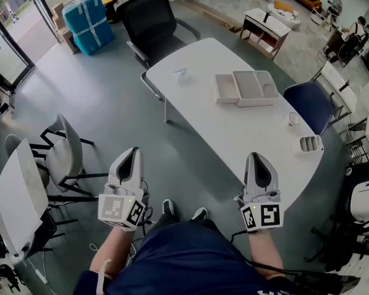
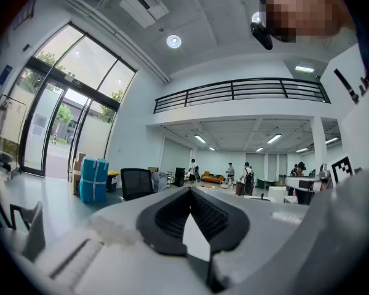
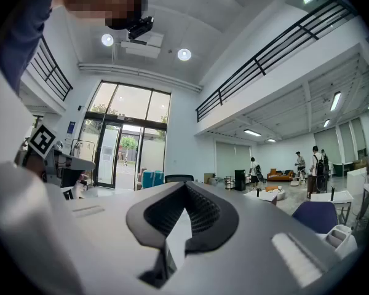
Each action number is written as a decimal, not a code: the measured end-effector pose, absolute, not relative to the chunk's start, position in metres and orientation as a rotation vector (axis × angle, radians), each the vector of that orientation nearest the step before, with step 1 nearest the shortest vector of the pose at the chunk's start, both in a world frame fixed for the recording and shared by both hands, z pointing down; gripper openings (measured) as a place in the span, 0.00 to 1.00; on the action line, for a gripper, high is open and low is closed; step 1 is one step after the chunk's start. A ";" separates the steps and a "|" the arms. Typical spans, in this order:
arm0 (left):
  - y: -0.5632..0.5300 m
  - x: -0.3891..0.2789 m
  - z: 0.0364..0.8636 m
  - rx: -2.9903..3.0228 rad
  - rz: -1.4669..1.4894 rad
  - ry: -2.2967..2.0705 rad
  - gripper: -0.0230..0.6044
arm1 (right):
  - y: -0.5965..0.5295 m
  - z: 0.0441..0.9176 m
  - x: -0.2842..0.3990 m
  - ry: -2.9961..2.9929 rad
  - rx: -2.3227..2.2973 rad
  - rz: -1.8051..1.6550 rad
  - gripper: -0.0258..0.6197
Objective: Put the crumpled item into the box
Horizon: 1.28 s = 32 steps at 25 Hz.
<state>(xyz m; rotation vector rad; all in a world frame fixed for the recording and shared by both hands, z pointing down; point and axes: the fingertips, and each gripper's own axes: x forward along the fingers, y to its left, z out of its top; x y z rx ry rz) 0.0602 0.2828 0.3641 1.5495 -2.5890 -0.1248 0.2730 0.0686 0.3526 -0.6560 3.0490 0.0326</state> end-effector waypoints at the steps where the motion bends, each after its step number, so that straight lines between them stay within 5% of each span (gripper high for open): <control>1: 0.284 0.058 0.362 1.560 -0.121 -2.588 0.04 | 0.072 0.353 0.270 3.050 -0.659 0.029 0.04; 22: 0.285 0.074 0.386 1.496 -0.056 -2.557 0.04 | 0.060 0.402 0.257 3.126 -0.592 -0.187 0.04; 32: 0.271 -0.030 0.396 1.469 -0.129 -2.551 0.04 | 0.034 0.403 0.173 3.189 -0.666 -0.132 0.04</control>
